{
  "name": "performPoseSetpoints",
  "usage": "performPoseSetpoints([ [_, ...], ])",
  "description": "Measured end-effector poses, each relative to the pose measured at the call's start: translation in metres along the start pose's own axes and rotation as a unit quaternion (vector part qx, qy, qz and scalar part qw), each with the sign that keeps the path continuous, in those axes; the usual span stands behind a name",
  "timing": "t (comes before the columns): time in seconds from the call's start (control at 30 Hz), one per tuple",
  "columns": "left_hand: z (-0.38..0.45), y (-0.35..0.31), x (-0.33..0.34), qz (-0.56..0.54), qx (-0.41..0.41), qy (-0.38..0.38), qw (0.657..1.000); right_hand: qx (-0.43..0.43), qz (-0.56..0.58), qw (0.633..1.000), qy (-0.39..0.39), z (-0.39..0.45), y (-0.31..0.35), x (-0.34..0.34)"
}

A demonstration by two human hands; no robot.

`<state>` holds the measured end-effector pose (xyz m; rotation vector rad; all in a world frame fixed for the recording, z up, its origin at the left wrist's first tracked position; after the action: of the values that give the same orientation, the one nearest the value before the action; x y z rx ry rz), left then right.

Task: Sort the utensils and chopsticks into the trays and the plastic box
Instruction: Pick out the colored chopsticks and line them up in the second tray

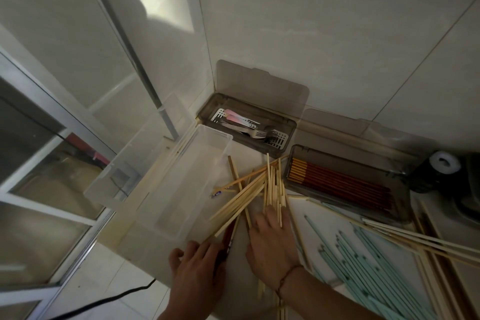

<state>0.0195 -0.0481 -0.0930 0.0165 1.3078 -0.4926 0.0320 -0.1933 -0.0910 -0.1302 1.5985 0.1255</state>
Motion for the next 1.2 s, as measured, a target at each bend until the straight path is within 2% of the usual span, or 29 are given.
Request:
performPoseSetpoints([
  [0.13, -0.002, 0.006, -0.002, 0.055, -0.019, 0.021, 0.998, -0.019, -0.028, 0.999, -0.003, 0.0, 0.001, -0.004],
  [0.27, 0.001, 0.004, -0.002, 0.086, -0.035, 0.078, 0.993, 0.004, -0.008, 1.0, 0.0, -0.002, -0.006, -0.006],
  [0.43, 0.002, 0.003, 0.003, 0.116, -0.071, 0.152, 0.979, 0.032, 0.028, 0.998, -0.037, -0.007, -0.019, -0.018],
  [0.57, 0.001, 0.01, 0.013, 0.135, -0.104, 0.188, 0.967, 0.021, 0.027, 0.997, -0.07, -0.008, -0.017, -0.019],
  [0.63, 0.001, 0.009, 0.014, 0.13, -0.107, 0.195, 0.966, -0.002, 0.039, 0.995, -0.088, -0.01, -0.01, -0.016],
  [0.7, 0.001, 0.01, 0.015, 0.123, -0.115, 0.194, 0.966, -0.064, 0.066, 0.989, -0.114, -0.013, 0.006, -0.016],
  [0.77, -0.001, 0.01, 0.017, 0.116, -0.127, 0.201, 0.964, -0.132, 0.082, 0.981, -0.115, -0.018, 0.025, -0.013],
  [0.83, -0.002, 0.009, 0.014, 0.121, -0.122, 0.197, 0.965, -0.162, 0.075, 0.978, -0.11, -0.021, 0.033, -0.01],
  [0.97, 0.0, -0.004, 0.009, 0.125, -0.064, 0.183, 0.973, -0.139, 0.061, 0.983, -0.105, -0.02, 0.025, -0.01],
  [1.07, 0.0, -0.003, 0.013, 0.171, -0.064, 0.214, 0.96, -0.122, 0.031, 0.988, -0.086, -0.018, 0.02, -0.01],
  [1.2, 0.002, -0.006, 0.017, 0.178, -0.063, 0.228, 0.955, -0.091, 0.026, 0.992, -0.083, -0.016, 0.014, -0.012],
])
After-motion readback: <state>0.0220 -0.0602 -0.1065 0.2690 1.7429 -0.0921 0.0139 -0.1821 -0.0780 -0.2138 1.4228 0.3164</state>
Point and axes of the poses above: each hand's wrist, its own z-axis towards the middle knuckle, its own x-axis out of the palm, y = z × x, the point moved 8 cm from there along z, towards the middle knuckle, and after that the axes turned 13 degrees about -y, right-handed, at the moved point
